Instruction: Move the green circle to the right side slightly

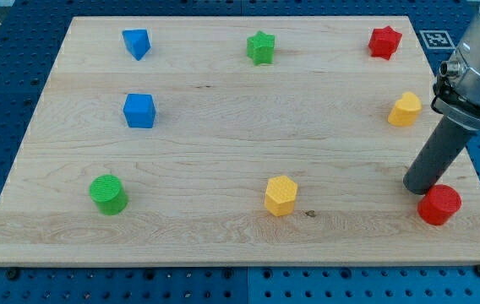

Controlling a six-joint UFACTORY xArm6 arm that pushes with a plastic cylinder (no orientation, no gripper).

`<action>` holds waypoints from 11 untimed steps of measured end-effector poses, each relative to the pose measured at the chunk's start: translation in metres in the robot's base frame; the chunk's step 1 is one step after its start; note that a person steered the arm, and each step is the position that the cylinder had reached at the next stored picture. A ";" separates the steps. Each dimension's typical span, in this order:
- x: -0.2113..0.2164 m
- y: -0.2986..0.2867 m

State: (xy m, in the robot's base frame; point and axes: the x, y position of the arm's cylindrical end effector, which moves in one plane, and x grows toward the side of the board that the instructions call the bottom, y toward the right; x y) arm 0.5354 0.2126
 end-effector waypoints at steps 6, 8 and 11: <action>-0.036 -0.366; -0.023 -0.488; 0.008 -0.355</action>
